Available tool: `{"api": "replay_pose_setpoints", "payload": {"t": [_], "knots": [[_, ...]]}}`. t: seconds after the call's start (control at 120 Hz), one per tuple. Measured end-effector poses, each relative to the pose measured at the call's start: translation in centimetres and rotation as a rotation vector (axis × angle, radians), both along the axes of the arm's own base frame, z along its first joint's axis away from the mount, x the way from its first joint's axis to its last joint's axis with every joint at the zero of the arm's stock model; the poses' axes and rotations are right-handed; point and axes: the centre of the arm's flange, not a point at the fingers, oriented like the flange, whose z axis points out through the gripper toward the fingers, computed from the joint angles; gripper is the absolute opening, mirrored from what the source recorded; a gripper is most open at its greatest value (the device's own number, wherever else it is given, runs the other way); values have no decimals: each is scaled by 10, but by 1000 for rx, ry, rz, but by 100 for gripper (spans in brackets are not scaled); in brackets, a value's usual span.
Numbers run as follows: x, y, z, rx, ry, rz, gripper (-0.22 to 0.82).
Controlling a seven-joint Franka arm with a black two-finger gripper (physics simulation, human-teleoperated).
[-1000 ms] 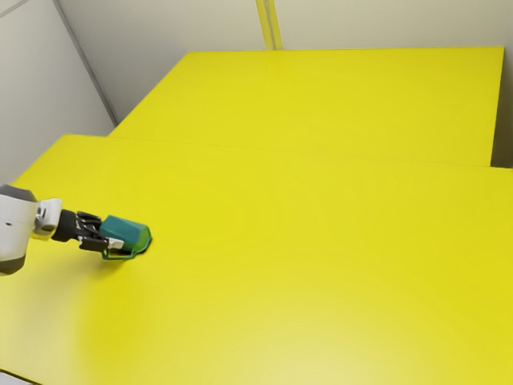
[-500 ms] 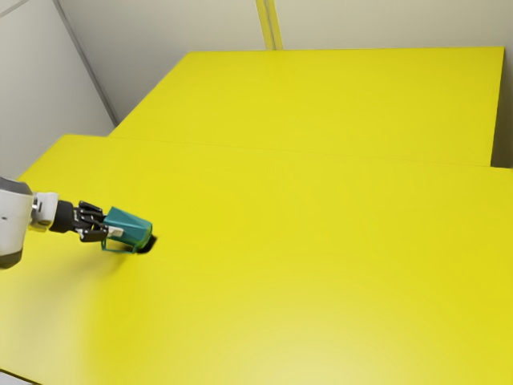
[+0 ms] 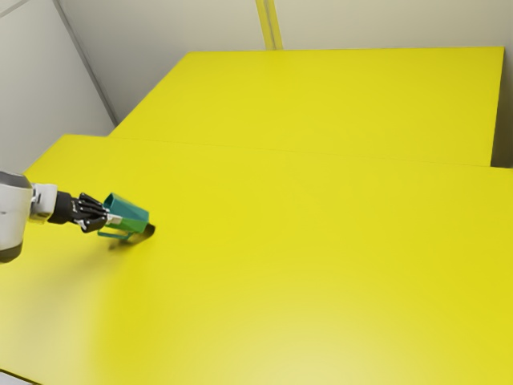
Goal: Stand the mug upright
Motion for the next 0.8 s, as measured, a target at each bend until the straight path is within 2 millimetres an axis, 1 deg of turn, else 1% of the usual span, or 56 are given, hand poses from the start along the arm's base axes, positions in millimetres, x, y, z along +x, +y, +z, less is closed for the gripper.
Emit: {"api": "replay_pose_setpoints", "payload": {"t": [0.067, 0.125, 0.225, 0.267, 0.3, 0.417, 0.525, 0.675, 0.733, 0.8], "knots": [[1, -1, 8, 4, -4, 8, -17], [5, -9, 23, 23, -7, -4, -17], [14, -34, 64, 116, 26, -80, -18], [18, -47, 77, 163, 61, -115, -18], [21, -58, 83, 198, 95, -141, -18], [35, -99, 89, 320, 231, -208, -18], [43, -133, 95, 451, 339, -223, -18], [52, -170, 99, 589, 434, -153, -18], [56, -183, 97, 612, 457, -109, -18], [59, -193, 95, 617, 481, -44, -18]]}}
